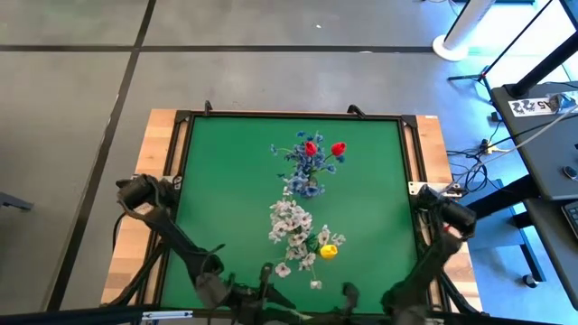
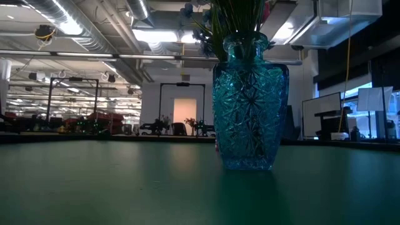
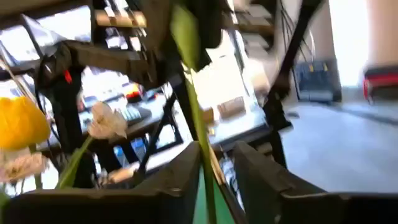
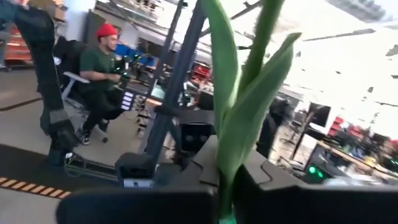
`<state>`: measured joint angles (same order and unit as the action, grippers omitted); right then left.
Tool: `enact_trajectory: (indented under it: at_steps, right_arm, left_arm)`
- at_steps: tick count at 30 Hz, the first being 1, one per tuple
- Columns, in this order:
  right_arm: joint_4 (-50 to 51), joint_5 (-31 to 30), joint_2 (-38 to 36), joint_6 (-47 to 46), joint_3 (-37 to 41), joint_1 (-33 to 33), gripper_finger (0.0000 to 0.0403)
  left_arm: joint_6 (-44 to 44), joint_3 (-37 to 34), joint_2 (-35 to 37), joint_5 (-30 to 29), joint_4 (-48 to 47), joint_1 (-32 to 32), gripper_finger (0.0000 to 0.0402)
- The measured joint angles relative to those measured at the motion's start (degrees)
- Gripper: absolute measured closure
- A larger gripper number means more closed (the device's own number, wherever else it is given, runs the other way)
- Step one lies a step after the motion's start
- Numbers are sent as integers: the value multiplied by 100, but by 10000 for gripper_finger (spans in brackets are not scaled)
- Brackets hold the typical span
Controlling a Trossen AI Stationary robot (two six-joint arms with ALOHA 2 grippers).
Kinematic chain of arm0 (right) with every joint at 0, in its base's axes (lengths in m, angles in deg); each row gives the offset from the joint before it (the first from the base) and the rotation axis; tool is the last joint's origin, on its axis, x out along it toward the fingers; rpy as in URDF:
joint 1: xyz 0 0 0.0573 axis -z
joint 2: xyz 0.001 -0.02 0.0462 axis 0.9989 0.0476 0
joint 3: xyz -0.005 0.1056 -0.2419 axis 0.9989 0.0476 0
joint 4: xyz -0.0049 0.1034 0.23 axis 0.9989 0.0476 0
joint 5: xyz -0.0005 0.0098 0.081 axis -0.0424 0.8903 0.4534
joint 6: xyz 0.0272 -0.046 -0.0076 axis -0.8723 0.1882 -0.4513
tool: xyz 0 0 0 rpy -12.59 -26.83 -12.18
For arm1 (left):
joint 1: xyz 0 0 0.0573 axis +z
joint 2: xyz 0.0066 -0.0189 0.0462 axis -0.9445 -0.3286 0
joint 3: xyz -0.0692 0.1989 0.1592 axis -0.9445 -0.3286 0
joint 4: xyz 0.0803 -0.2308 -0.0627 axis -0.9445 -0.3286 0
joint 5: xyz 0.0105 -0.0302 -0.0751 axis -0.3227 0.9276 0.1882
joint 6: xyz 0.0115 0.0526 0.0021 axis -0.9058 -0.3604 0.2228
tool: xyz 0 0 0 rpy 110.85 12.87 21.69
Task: Sort flowers into vase by color
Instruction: Put the yellow flower into the blue vase
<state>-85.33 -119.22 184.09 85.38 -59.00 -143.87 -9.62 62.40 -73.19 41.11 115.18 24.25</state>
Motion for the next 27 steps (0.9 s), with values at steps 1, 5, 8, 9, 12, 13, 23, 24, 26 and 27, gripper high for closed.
enact_trajectory:
  at_steps: [1,5,8,9,12,13,23,24,26,27]
  right_arm:
    - [14,-179,-77,42,-4,-100,392]
    - [325,-1279,-198,78,-8,-486,392]
    - [478,-2114,-201,65,6,-688,389]
    - [551,-2301,-213,9,58,-709,391]
    - [569,-2953,-215,-158,311,-709,397]
    - [564,-3035,-221,-182,402,-662,397]
    - [386,-1667,-1392,-1234,1858,137,397]
    - [362,-1483,-1544,-1401,1996,140,398]
    - [352,-1374,-1760,-1660,2262,184,399]
    - [354,-1338,-1814,-1783,2384,187,399]
  left_arm:
    - [77,2,133,-89,-346,-74,301]
    - [379,2,505,-145,-1481,-305,265]
    - [523,2,585,-198,-1686,-377,252]
    - [518,2,585,-290,-1696,-403,251]
    - [558,2,585,-438,-1783,-365,251]
    - [624,2,585,-490,-1823,-332,253]
    - [1659,2,585,-552,-2880,-60,272]
    - [1725,2,585,-552,-2915,-59,274]
    - [1778,2,585,-541,-2939,-89,276]
    - [1780,2,585,-535,-2940,-108,277]
